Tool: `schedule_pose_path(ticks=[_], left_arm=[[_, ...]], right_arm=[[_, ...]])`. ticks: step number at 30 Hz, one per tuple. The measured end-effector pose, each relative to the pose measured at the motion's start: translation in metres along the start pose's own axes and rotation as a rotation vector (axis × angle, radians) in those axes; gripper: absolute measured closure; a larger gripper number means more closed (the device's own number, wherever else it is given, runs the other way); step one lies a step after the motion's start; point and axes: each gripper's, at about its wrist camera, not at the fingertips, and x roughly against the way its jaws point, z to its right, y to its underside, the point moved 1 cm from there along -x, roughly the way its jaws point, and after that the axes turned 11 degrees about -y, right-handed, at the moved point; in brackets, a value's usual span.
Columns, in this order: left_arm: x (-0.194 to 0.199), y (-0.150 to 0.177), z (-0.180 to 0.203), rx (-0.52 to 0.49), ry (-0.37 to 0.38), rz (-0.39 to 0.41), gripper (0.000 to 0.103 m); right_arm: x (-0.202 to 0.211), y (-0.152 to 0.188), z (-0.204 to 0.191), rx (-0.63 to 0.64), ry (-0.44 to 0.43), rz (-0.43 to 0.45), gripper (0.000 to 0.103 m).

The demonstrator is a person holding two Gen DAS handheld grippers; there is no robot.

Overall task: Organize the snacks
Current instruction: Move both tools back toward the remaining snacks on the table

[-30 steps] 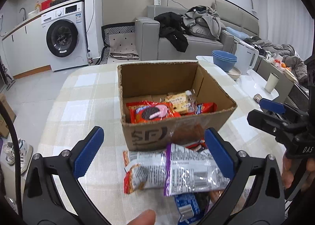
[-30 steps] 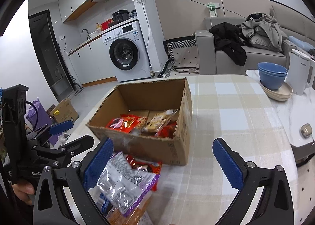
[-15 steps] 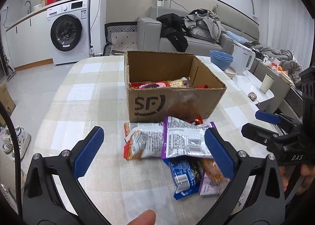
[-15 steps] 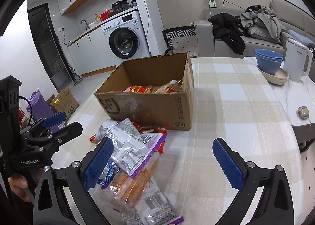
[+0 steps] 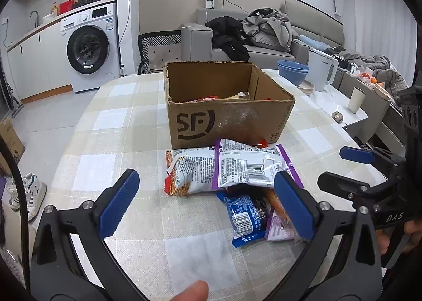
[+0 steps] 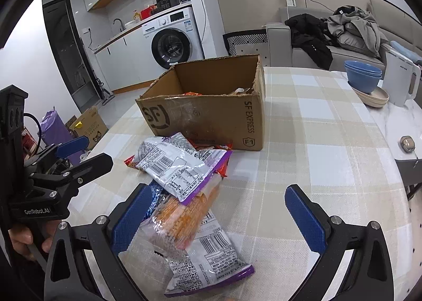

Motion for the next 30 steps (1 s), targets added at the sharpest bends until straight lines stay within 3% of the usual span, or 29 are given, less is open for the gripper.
schedule_pose_path(ticks=[4, 23, 30], left_arm=[[-0.002, 0.003, -0.004, 0.005, 0.001, -0.007, 0.001], [-0.021, 0.008, -0.022, 0.021, -0.051, -0.037, 0.001], [-0.035, 0.013, -0.019, 0.005, -0.055, -0.064, 0.001]], right_arm=[[-0.002, 0.002, 0.0, 0.013, 0.023, -0.011, 0.0], [-0.034, 0.019, -0.018, 0.041, -0.022, -0.1, 0.0], [-0.044, 0.023, -0.02, 0.061, 0.017, -0.136, 0.0]])
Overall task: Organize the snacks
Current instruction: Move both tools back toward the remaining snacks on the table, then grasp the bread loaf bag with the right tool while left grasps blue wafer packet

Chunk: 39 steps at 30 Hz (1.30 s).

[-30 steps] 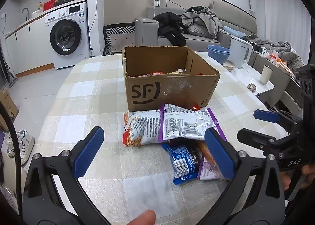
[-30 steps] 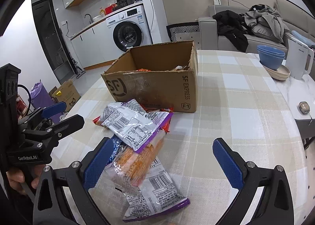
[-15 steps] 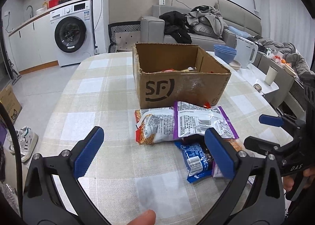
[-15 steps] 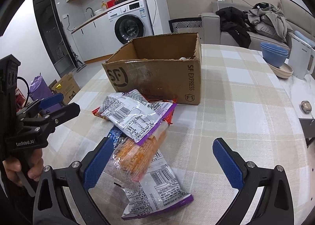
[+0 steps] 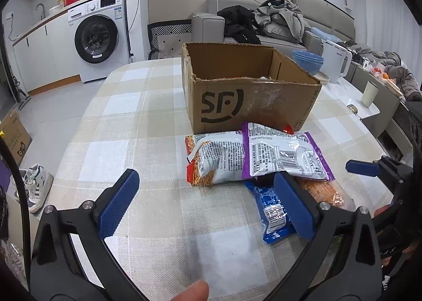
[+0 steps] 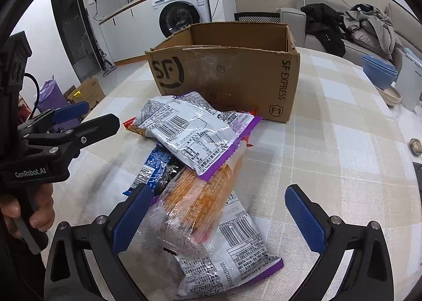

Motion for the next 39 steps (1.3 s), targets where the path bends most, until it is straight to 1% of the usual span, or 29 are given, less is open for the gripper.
schedule_pose_path(ticks=[7, 12, 19, 26, 29, 31, 32, 34, 35, 36, 37, 39], left_arm=[[-0.007, 0.003, 0.003, -0.009, -0.002, -0.01, 0.001], [-0.008, 0.004, 0.004, -0.005, -0.002, -0.007, 0.001], [-0.008, 0.006, 0.005, -0.009, -0.003, -0.01, 0.001], [-0.011, 0.008, 0.008, -0.02, 0.001, -0.017, 0.001], [-0.012, 0.009, 0.011, -0.03, 0.003, -0.021, 0.001], [-0.013, 0.011, 0.012, -0.036, 0.003, -0.026, 0.001], [-0.013, 0.011, 0.013, -0.038, 0.005, -0.028, 0.001], [-0.015, 0.011, 0.015, -0.041, 0.008, -0.031, 0.001], [-0.016, 0.012, 0.015, -0.042, 0.009, -0.033, 0.001], [-0.017, 0.011, 0.016, -0.042, 0.01, -0.034, 0.001], [-0.017, 0.011, 0.016, -0.042, 0.011, -0.035, 0.001], [-0.018, 0.011, 0.016, -0.043, 0.011, -0.037, 0.001]], right_arm=[[-0.002, 0.002, 0.012, -0.004, 0.043, -0.025, 0.0], [-0.005, 0.002, 0.017, -0.015, 0.049, -0.023, 0.0], [-0.009, 0.003, 0.022, -0.015, 0.087, -0.023, 0.0], [-0.013, 0.005, 0.027, -0.031, 0.041, -0.017, 0.002], [-0.014, 0.004, 0.026, -0.023, 0.008, -0.012, 0.011], [-0.015, 0.005, 0.024, -0.016, -0.008, -0.015, 0.019], [-0.015, 0.006, 0.022, -0.011, -0.016, -0.015, 0.022], [-0.016, 0.006, 0.019, 0.003, -0.032, -0.014, 0.032], [-0.016, 0.007, 0.017, 0.008, -0.036, -0.018, 0.034], [-0.016, 0.007, 0.015, 0.014, -0.045, -0.019, 0.04], [-0.016, 0.007, 0.014, 0.02, -0.057, -0.018, 0.051], [-0.015, 0.007, 0.012, 0.033, -0.056, -0.014, 0.056]])
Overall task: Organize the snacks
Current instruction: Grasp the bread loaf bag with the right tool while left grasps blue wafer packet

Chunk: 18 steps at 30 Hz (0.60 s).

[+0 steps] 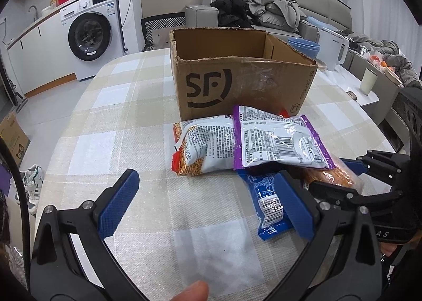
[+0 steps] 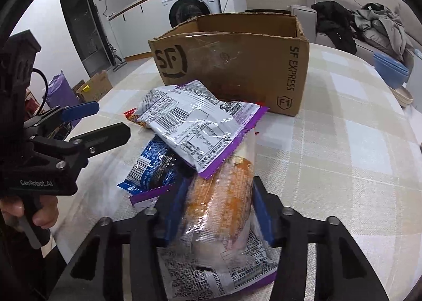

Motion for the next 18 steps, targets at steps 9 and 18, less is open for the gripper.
schedule_pose_path(ticks=[9, 18], left_arm=[[-0.007, 0.008, 0.009, -0.02, 0.009, -0.02, 0.001], [-0.026, 0.015, 0.031, -0.04, 0.052, -0.075, 0.001]], right_arm=[[0.009, -0.003, 0.005, -0.007, 0.011, 0.021, 0.065], [0.008, -0.001, 0.003, 0.006, 0.026, 0.016, 0.065]])
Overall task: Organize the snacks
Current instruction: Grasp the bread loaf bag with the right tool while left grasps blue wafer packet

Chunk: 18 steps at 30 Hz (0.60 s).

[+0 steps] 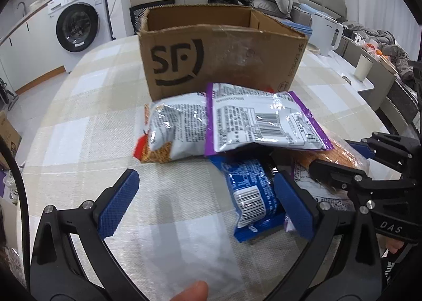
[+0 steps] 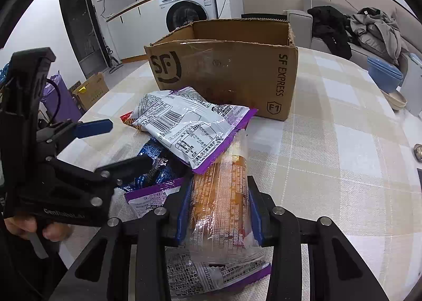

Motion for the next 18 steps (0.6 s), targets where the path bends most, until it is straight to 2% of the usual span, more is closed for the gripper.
schedule_pose_path(ticks=[10, 18], left_arm=[[-0.023, 0.0, 0.005, 0.05, 0.087, -0.047, 0.001], [-0.031, 0.001, 0.016, 0.037, 0.104, -0.062, 0.001]], right_arm=[[-0.002, 0.0, 0.0, 0.005, 0.003, -0.005, 0.065], [0.004, -0.001, 0.01, -0.018, 0.03, 0.015, 0.065]])
